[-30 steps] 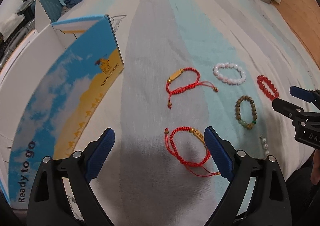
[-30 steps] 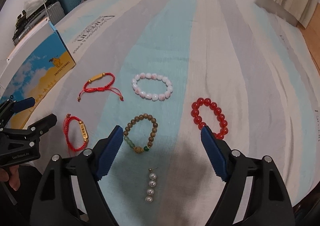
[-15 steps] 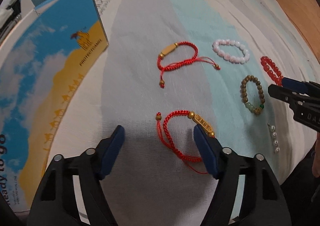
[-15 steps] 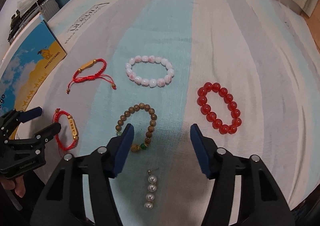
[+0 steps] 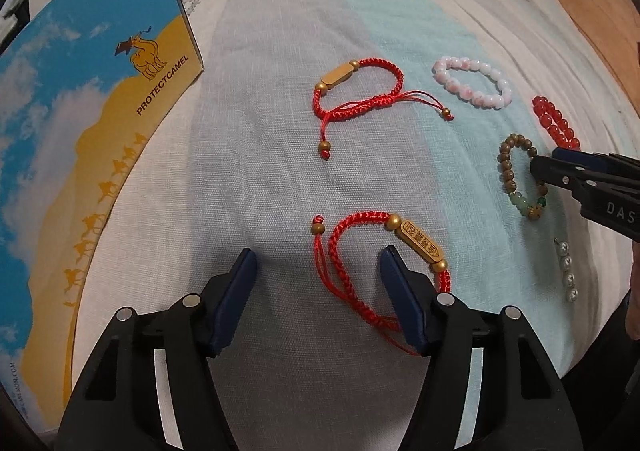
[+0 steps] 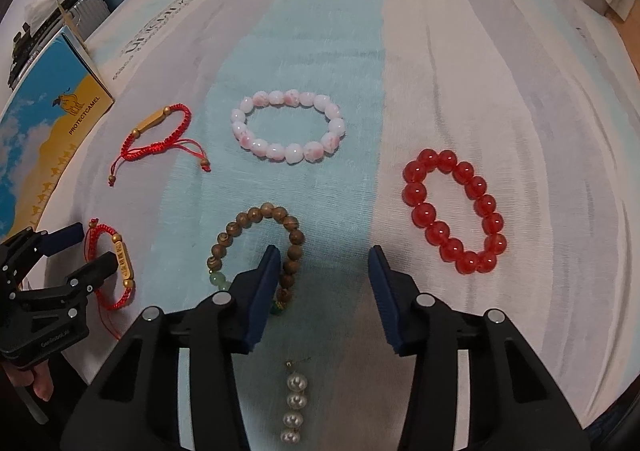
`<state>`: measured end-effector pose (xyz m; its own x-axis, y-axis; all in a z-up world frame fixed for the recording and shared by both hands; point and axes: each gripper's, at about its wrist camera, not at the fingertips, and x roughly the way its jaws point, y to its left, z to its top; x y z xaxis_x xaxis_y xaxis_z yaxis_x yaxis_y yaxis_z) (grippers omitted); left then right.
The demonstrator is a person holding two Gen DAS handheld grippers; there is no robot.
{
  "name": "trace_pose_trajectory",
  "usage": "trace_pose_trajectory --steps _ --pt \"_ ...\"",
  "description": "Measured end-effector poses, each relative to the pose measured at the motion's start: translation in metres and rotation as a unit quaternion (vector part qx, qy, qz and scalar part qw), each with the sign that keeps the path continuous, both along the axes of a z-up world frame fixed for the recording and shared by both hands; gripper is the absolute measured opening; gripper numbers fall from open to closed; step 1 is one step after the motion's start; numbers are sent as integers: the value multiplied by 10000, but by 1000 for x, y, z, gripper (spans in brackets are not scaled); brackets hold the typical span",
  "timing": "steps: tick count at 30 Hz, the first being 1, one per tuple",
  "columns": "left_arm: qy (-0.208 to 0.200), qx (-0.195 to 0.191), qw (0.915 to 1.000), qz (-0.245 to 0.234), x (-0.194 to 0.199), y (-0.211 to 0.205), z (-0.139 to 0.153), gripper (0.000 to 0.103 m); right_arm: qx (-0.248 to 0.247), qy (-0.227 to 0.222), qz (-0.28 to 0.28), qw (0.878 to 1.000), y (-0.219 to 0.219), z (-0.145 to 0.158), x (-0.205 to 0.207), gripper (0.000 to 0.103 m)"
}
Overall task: Organize jewelry
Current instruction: 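Grasp the red cord bracelet with the left tool while the right tool grasps the wooden bead bracelet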
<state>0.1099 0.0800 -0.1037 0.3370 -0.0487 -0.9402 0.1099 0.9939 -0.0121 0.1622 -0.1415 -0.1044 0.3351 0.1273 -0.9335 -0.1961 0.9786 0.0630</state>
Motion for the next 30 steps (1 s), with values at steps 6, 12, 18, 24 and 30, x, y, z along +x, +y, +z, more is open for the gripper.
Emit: trace_pose_trajectory --steps 6,12,18,24,30 --pt "13 84 9999 -85 0 2 4 40 28 34 -12 10000 1 -8 3 38" --pt "17 73 9999 -140 -3 6 11 20 37 25 -17 10000 1 -8 6 19" --pt "12 68 9998 -181 -3 4 14 9 70 10 -48 10000 -2 -5 8 9" --pt "10 52 9998 -192 -3 1 16 6 88 -56 -48 9999 -6 6 4 9" --pt "6 24 9998 -193 -1 2 21 5 90 -132 -40 9999 -5 15 3 8"
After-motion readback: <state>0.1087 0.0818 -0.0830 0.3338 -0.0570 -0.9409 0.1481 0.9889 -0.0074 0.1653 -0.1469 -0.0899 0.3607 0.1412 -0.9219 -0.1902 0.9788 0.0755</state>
